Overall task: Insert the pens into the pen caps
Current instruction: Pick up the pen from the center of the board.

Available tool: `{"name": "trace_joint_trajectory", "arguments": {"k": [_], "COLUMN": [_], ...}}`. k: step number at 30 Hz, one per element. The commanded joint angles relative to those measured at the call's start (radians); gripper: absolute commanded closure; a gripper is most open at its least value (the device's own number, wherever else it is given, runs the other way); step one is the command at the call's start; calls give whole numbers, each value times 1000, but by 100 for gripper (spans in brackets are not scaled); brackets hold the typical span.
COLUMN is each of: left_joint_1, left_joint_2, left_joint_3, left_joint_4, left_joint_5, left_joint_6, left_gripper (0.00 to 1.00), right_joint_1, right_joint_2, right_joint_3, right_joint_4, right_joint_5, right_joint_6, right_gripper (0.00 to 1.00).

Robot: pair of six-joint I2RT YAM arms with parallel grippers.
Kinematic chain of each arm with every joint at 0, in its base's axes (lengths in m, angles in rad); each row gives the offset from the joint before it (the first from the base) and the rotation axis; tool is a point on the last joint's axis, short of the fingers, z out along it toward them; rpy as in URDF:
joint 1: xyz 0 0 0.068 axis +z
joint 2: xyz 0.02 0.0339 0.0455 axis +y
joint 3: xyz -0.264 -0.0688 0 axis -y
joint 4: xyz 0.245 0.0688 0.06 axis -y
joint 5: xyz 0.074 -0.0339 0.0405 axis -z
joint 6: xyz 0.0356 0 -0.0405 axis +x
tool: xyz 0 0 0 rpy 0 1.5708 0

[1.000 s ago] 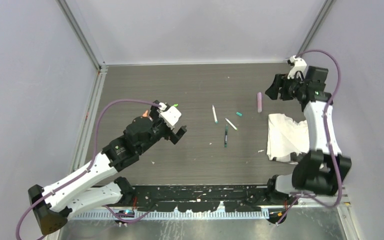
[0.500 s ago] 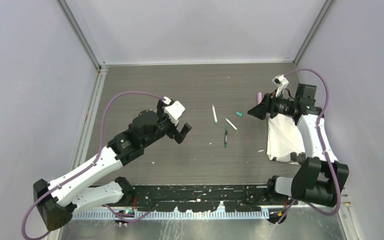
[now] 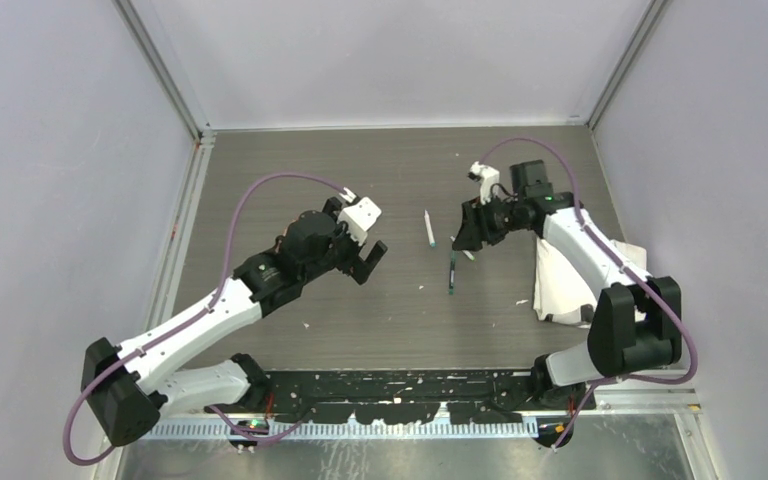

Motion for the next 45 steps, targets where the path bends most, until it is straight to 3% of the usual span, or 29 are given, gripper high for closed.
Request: {"name": "trace_joint_trajectory", "arguments": {"k": [1, 11, 29, 41, 45], "left_joint_1": [14, 26, 27, 26, 26], "left_joint_2": [-16, -59, -67, -79, -80], "left_joint_3": [59, 50, 34, 31, 30], "left_joint_4": [-21, -9, 7, 10, 10], "left_joint_5": [-44, -40, -36, -19, -11], "left_joint_6": [28, 32, 53, 56, 56], "left_gripper": [6, 6, 8, 8, 9], "right_joint_1": [72, 114, 295, 321, 320], "right_joint_2": [14, -14, 260, 322, 334], "right_joint_3": [-35, -141, 7, 25, 31], "right_joint_4": [78, 172, 47, 12, -6], "right_joint_5": [173, 355, 568, 604, 605], "right_joint_6": [143, 302, 283, 231, 220], "right_gripper": [43, 43, 53, 78, 82]}}
